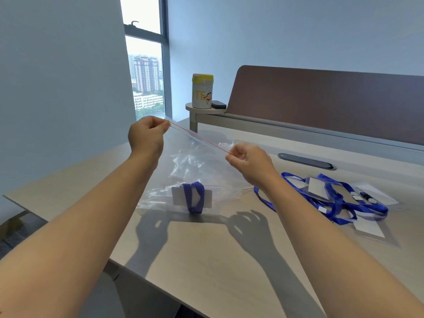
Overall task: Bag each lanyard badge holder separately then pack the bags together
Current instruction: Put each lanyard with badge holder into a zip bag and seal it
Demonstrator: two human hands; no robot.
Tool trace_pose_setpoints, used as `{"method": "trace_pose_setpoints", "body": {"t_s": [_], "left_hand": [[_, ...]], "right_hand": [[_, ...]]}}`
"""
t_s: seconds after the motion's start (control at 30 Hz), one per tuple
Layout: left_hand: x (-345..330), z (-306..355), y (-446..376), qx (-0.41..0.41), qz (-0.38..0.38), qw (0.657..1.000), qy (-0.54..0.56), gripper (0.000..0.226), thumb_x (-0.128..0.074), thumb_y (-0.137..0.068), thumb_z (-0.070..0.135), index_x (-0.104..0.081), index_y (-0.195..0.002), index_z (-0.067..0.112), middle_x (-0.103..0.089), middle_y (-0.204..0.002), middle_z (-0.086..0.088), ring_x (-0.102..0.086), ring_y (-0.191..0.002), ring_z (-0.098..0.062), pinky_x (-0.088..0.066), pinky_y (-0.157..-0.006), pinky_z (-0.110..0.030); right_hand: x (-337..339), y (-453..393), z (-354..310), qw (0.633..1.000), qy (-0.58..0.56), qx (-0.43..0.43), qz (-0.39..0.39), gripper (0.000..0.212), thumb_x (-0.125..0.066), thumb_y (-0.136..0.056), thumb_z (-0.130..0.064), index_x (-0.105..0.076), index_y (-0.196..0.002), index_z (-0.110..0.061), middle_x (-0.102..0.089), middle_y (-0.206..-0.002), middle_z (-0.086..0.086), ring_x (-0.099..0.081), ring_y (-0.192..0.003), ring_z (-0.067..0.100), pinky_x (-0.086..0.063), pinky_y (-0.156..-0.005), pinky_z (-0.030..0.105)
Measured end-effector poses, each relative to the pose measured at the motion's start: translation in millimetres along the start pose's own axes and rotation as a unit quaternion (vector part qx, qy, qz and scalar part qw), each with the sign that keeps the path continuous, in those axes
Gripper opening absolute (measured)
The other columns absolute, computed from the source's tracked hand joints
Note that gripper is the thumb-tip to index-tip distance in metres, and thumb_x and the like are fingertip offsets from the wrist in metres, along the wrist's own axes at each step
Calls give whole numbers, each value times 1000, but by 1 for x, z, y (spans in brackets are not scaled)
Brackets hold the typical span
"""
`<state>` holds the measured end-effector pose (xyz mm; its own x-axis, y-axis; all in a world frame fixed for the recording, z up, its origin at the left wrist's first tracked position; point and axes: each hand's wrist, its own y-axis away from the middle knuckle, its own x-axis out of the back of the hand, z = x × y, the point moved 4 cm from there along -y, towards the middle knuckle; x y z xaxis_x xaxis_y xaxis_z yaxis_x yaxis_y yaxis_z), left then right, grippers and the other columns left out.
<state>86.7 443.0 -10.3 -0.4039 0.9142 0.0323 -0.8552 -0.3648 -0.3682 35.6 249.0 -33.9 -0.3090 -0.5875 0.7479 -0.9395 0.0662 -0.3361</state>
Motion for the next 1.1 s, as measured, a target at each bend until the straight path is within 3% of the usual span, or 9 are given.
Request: {"method": "trace_pose_setpoints", "body": {"t_s": [0.13, 0.27, 0.4, 0.6, 0.67, 0.73, 0.83, 0.97, 1.1], "left_hand": [[5, -5, 0, 24, 15, 1000, 10, 17, -58, -88, 12, -66, -96, -1, -56, -87, -6, -49, -81, -16, -45, -84, -30], [11, -15, 2, 60, -4, 998, 25, 15, -61, -85, 11, -58, -70, 11, -51, -66, 4, -48, -66, -10, -41, -76, -26], [23, -24, 14, 99, -56, 993, 35, 26, -59, -86, 11, -53, -62, 19, -53, -69, 4, -46, -63, -7, -40, -72, -26], [52, -28, 45, 207, -250, 943, 76, 22, -51, -91, 27, -56, -72, 17, -62, -73, 3, -54, -75, -12, -43, -74, -27], [66, -39, 51, 256, -251, 933, 40, 29, -47, -90, 41, -52, -74, 17, -62, -75, 1, -53, -73, -12, -43, -71, -28], [79, -59, 58, 290, -232, 926, -76, 35, -46, -90, 47, -51, -79, 14, -54, -83, -3, -51, -74, -15, -42, -67, -28], [83, -86, 76, 336, -228, 892, -198, 40, -51, -89, 41, -48, -106, 5, -47, -100, -11, -48, -89, -23, -45, -71, -35], [68, -101, 92, 360, -218, 890, -177, 54, -62, -86, 27, -39, -130, 5, -44, -104, -15, -44, -66, -19, -45, -60, -30], [53, -116, 85, 352, -201, 901, -154, 63, -70, -77, 3, -38, -131, 1, -50, -109, -18, -46, -66, -19, -45, -53, -29]], "right_hand": [[5, 7, 16, 1000, -16, -5, -13, 16, -51, -90, -22, -61, -93, -9, -59, -86, 1, -54, -85, 21, -48, -81, 40], [7, 18, 26, 999, -26, -6, -18, 11, -50, -92, -15, -59, -91, -8, -50, -70, -6, -45, -64, 8, -36, -58, 17], [0, 32, 35, 998, -49, -26, -19, 16, -49, -91, -6, -61, -99, 1, -54, -77, 2, -50, -68, 15, -38, -69, 25], [4, 47, 39, 995, -80, -52, -4, 16, -50, -88, 4, -61, -83, -8, -57, -74, 5, -51, -58, 14, -44, -69, 28], [4, 51, 35, 996, -67, -57, -26, 19, -50, -86, 7, -62, -84, -7, -57, -75, 5, -52, -58, 14, -46, -62, 26], [0, 56, 33, 995, -51, -68, -56, 19, -51, -85, 8, -65, -84, -5, -57, -71, 5, -55, -64, 21, -52, -70, 32], [-9, 67, 35, 986, -57, -102, -119, 17, -52, -85, 8, -67, -93, 5, -56, -65, 1, -54, -63, 19, -53, -75, 34], [-24, 81, 36, 964, -42, -146, -218, 19, -51, -85, 2, -65, -96, 8, -56, -72, 7, -51, -69, 17, -46, -68, 31], [-42, 80, 45, 939, -125, -234, -220, 21, -51, -89, -14, -60, -104, -1, -53, -80, 6, -49, -63, 13, -43, -61, 25]]}}
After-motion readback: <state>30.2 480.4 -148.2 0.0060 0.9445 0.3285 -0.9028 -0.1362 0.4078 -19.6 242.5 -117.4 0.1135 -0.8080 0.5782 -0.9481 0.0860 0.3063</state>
